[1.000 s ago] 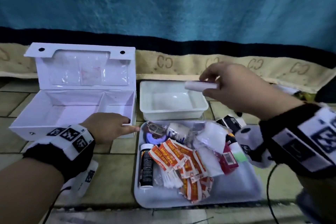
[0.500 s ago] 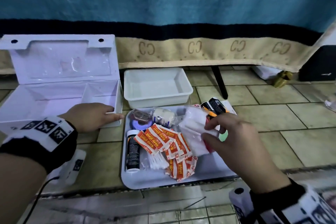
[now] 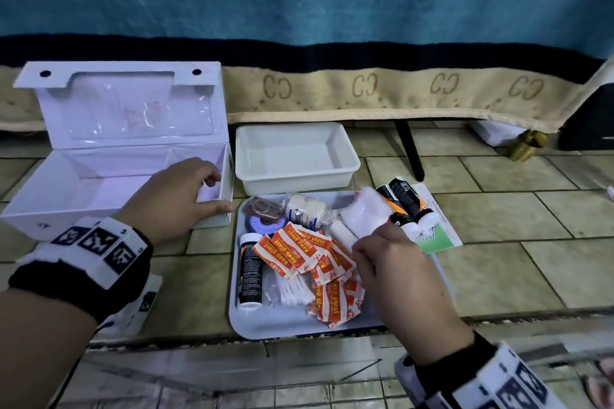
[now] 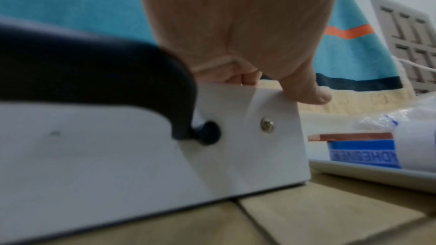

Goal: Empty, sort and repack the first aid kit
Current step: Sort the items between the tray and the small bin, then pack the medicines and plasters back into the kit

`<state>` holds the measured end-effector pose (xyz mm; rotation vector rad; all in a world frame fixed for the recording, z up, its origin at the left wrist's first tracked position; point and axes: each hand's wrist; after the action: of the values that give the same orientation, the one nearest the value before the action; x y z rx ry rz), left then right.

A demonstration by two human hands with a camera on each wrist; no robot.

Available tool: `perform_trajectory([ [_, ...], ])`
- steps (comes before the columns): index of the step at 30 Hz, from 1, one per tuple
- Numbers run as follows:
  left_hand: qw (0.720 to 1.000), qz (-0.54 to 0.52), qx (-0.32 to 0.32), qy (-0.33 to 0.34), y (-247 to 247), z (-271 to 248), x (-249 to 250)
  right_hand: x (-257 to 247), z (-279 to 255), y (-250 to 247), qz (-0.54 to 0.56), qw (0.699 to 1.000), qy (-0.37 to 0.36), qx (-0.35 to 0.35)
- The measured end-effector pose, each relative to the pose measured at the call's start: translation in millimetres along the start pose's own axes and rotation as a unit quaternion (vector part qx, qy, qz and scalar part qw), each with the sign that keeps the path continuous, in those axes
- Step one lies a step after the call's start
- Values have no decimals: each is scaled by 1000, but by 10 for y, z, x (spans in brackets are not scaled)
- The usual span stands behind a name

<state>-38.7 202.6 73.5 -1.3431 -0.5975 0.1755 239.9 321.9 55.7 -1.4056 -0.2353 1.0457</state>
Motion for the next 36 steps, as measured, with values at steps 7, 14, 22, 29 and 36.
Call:
perform_trajectory([
  [7,998,-3,-14,56,-26,-532,395,118,-44,-110,48,996,19,67],
  [14,972,146,-172,60,132,-664,511,305,-64,-170,63,994,47,79],
  [22,973,170,-143,60,19,-633,544,411,23,-337,101,986,83,105],
  [29,989,113,-92,30,-263,-591,549,576,431,-620,61,982,161,80],
  [36,999,33,-39,0,-246,-515,692,668,871,-504,-41,971,220,-87],
])
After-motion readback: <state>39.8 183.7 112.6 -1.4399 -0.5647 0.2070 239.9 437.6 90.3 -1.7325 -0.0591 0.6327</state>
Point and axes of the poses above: each hand's wrist, its own z-axis towards the middle knuckle, its own y-axis out of the palm, x = y × z, and after that the axes turned 3 degrees about z, right-handed
